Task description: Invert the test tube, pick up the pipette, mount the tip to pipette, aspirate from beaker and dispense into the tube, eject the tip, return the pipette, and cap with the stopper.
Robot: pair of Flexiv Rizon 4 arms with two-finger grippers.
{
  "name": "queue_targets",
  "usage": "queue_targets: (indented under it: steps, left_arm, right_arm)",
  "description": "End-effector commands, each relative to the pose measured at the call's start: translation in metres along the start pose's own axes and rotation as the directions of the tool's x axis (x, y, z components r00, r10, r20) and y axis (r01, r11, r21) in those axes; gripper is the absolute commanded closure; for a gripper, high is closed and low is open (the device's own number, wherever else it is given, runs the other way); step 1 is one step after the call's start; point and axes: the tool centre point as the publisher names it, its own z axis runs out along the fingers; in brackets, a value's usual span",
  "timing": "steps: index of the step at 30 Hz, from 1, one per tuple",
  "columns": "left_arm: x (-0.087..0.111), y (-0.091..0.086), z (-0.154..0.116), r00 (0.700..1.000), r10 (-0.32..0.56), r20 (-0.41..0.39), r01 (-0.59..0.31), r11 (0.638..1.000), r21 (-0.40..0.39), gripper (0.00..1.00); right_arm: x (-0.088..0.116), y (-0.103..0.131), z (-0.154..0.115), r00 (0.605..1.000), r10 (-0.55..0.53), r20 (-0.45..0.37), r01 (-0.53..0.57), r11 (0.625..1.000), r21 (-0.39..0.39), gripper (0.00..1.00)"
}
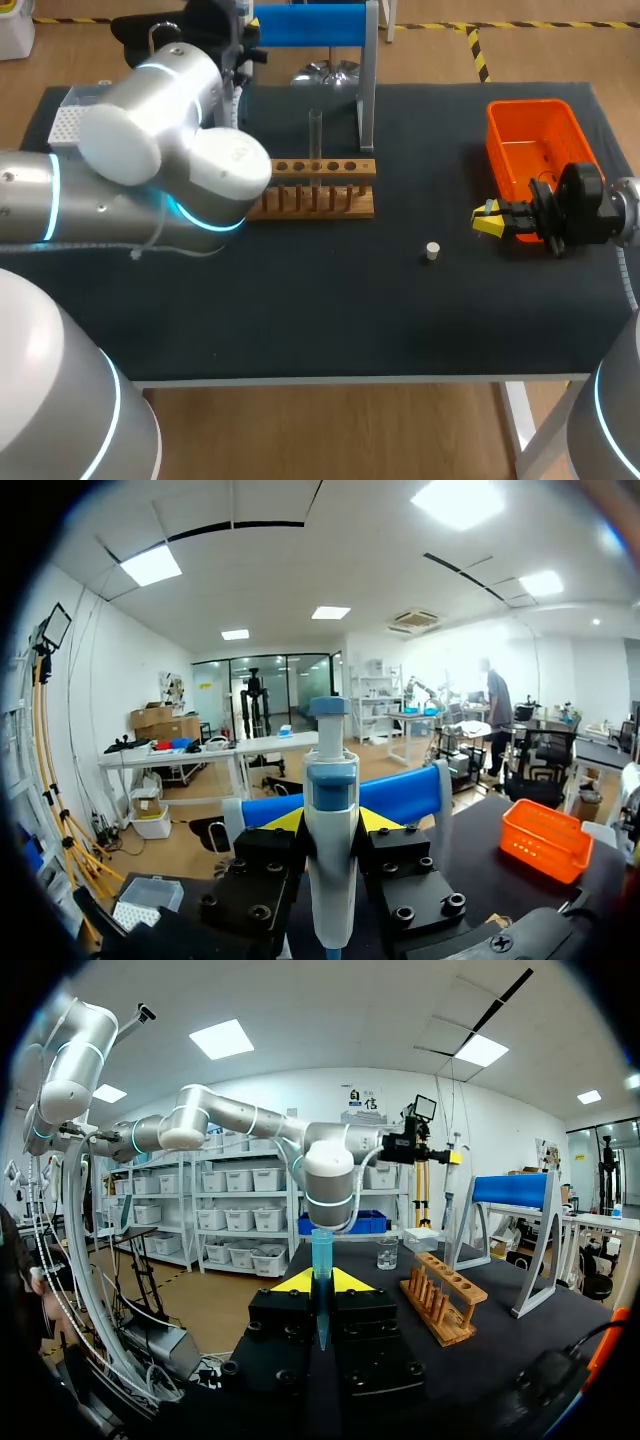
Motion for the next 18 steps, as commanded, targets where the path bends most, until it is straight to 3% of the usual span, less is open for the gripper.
queue_targets:
  steps: [1,5,18]
  left_arm:
    - [0.003,-0.009,-0.038,0.984,-0.001,-0.178,-0.002,1.000,-0.018,1.00]
    - [0.021,-0.017,-0.065,0.938,0.002,-0.346,-0.005,1.000,-0.007,1.00]
    - [0.021,-0.017,-0.065,0.938,0.002,-0.346,-0.005,1.000,-0.007,1.00]
  right_arm:
    - [0.001,0.000,0.000,1.000,-0.001,0.003,0.001,1.000,0.002,1.00]
    - [0.001,0.000,0.000,1.000,-0.001,0.003,0.001,1.000,0.002,1.00]
    - [0.001,0.000,0.000,1.000,-0.001,0.003,0.001,1.000,0.002,1.00]
